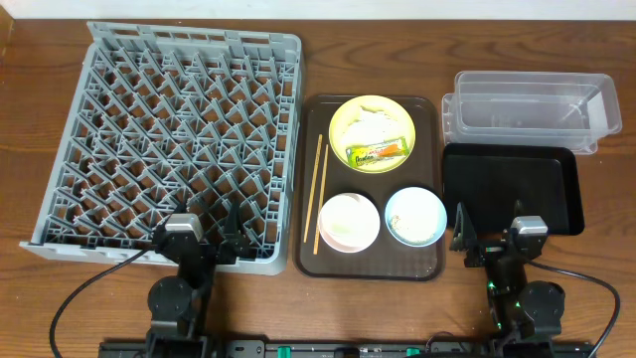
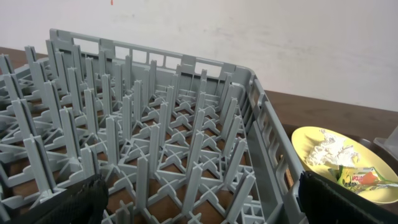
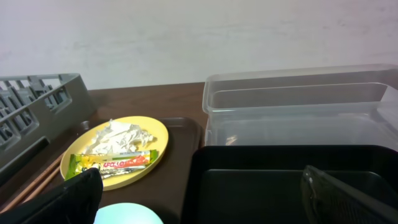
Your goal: Sort waste into correct bins and load items into the dishwasher
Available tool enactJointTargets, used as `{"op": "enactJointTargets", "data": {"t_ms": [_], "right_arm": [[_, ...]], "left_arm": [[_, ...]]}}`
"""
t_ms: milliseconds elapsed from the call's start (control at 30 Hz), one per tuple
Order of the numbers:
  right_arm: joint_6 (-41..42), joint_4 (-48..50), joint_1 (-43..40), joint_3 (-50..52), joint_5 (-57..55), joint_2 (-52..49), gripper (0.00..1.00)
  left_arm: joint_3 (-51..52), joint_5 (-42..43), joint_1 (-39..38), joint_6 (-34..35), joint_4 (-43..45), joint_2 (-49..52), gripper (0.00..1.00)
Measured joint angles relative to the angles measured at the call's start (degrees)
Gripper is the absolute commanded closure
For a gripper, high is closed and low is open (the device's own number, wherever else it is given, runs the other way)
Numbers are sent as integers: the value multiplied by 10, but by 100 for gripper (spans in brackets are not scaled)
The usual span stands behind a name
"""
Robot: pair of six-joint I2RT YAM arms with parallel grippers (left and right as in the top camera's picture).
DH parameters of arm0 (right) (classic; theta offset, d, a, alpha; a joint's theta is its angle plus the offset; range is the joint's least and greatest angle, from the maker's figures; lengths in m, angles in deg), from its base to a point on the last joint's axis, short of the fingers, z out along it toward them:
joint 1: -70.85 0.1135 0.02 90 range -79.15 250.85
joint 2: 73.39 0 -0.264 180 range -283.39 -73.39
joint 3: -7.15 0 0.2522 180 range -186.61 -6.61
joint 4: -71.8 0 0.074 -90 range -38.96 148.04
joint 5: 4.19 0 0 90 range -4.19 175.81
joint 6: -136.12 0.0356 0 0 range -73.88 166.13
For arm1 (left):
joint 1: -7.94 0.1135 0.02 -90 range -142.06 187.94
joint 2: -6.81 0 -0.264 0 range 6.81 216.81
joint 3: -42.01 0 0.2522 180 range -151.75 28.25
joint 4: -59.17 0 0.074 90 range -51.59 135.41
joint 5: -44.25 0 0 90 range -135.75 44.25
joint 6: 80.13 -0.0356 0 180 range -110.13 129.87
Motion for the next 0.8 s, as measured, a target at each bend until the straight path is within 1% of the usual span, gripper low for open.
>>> {"op": "enactJointTargets", "data": {"t_ms": [367, 500, 667, 800], "right_arm": [[1, 2, 0, 0, 0, 0, 1], [27, 6, 0, 0, 1, 0, 1], [40, 0, 0, -4, 9, -5, 1], [38, -32, 0, -44, 14, -43, 1]], "left_arm": [[0, 0, 0, 0, 0, 0, 2], [-5, 0, 0, 20, -7, 0, 2], [-41, 0, 0, 39, -84, 14, 2], [-97, -2, 0, 46, -143, 63, 2]]}}
